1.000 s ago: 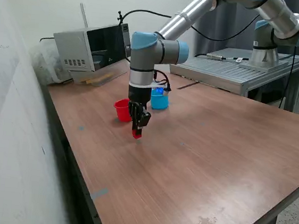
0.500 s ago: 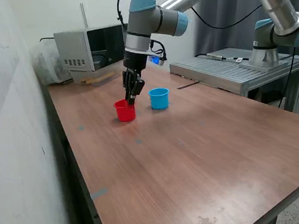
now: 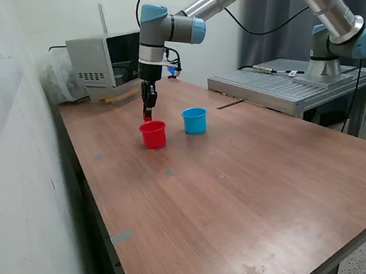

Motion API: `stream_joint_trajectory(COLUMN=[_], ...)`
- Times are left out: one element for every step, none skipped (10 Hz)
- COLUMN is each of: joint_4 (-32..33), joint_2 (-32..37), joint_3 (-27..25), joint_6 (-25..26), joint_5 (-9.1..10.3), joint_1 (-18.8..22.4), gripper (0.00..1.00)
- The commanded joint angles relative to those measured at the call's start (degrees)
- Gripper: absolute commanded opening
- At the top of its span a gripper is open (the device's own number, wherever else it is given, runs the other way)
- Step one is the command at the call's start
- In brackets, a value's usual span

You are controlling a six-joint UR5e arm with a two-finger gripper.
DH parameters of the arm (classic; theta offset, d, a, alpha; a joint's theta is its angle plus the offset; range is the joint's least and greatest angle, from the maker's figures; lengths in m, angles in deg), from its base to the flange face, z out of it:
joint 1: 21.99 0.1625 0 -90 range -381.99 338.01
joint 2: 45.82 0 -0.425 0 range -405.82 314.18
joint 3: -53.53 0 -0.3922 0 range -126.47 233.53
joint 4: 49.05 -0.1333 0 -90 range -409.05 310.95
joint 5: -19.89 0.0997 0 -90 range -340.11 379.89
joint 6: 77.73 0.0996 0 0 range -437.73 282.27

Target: Place red objects in the red bin, and blue objects in the blue bin.

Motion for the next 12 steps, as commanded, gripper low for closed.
stream_joint_trajectory(joint_4=[0.0, 0.0, 0.0, 0.0, 0.0, 0.0, 0.0, -0.1, -0.5, -2.0, -2.3, -2.5], joint_2=[0.0, 0.1, 0.1, 0.1, 0.1, 0.1, 0.1, 0.2, 0.2, 0.8, 2.6, 6.5], joint_3=[-1.3, -1.6, -1.7, -1.8, -1.9, -1.9, -2.0, -2.0, -2.1, -2.5, -4.1, -7.3], joint_6=[-0.6, -0.6, -0.6, -0.6, -0.7, -0.7, -0.7, -0.7, -0.7, -0.7, -0.7, -0.6], joint_5=[0.09, 0.09, 0.09, 0.09, 0.09, 0.09, 0.09, 0.09, 0.0, 0.0, 0.0, 0.09], joint_1=[-0.7, -0.6, -0.6, -0.6, -0.6, -0.6, -0.6, -0.6, -0.6, -0.4, 0.1, 0.8], gripper=[0.0, 0.0, 0.0, 0.0, 1.0, 1.0, 1.0, 1.0, 1.0, 1.0, 1.0, 1.0])
